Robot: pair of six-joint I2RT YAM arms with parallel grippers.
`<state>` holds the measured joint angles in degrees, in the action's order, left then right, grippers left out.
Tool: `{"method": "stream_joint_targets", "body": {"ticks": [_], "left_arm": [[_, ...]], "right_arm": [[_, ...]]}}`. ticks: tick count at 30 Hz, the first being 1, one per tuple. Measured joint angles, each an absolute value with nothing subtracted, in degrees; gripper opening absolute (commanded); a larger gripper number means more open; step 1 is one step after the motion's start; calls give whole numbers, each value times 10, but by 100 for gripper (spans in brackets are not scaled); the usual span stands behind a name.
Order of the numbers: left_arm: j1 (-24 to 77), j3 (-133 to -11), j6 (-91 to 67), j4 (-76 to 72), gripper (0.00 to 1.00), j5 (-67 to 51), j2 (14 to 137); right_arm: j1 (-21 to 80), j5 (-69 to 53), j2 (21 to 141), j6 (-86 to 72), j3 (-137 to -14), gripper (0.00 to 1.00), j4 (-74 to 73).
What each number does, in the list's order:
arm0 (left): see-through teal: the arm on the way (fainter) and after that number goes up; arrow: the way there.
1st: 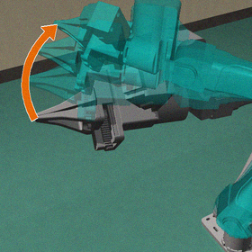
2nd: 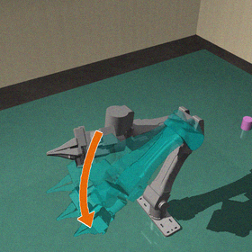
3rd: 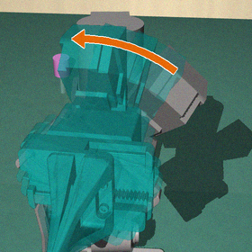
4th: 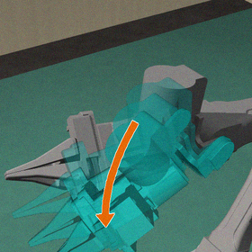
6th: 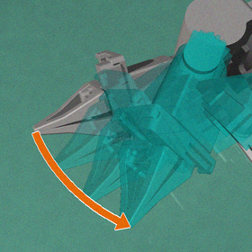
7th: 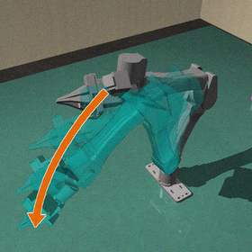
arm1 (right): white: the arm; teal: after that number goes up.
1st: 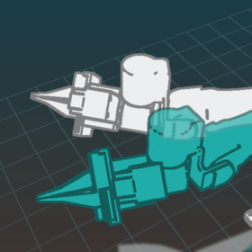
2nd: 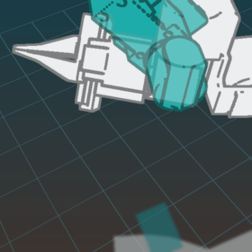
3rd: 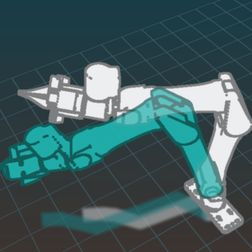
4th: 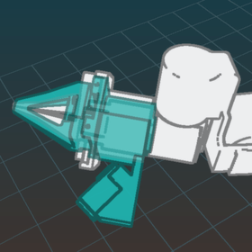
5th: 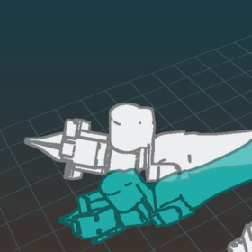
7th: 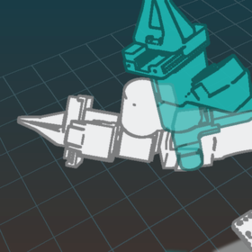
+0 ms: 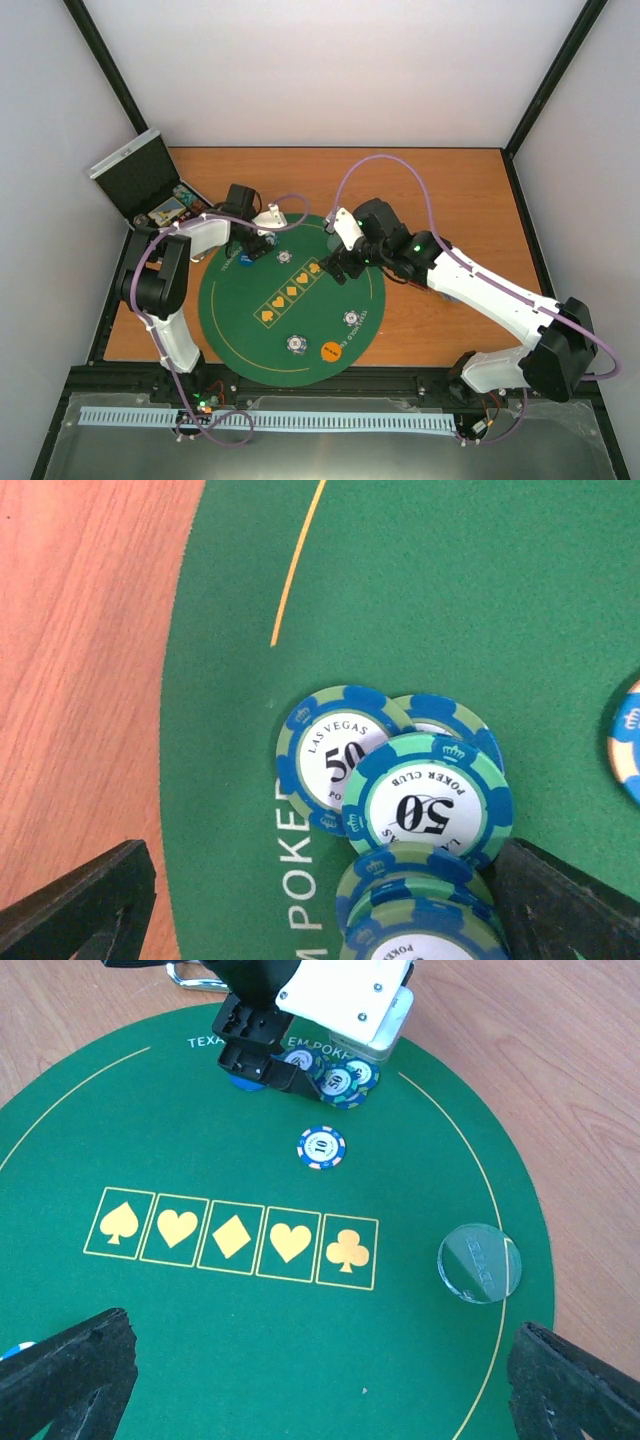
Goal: Distribute texas hold em gaming equipment
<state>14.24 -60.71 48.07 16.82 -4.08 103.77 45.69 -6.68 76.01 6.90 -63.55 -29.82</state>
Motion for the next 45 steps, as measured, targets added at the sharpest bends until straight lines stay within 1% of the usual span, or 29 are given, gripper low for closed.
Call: {"method": "stream_joint_targets", "body": {"ticks": [6,12,19,27,38,42,45], "left_arm": [[142,-613,471,191,94,-76,1033],[153,-613,457,228,91,-133,988],[208,-579,451,213,84,-131,975],[213,-579,438,183,79,-102,1026],[206,-575,439,114,78,-24,1032],[192,-579,437,111,82,-12,1033],[186,-579,435,126,85,-28,1024]], "right_arm": [[456,-67,759,69,-634,100,-298],[446,-72,743,68,-626,100,-292],[441,-75,742,67,-625,100,-289],[396,-55,711,42,-592,100,-281],[309,-19,701,-3,-570,100,-272],[288,7,708,-13,-570,100,-273],[285,28,714,-15,-570,100,-275]]}}
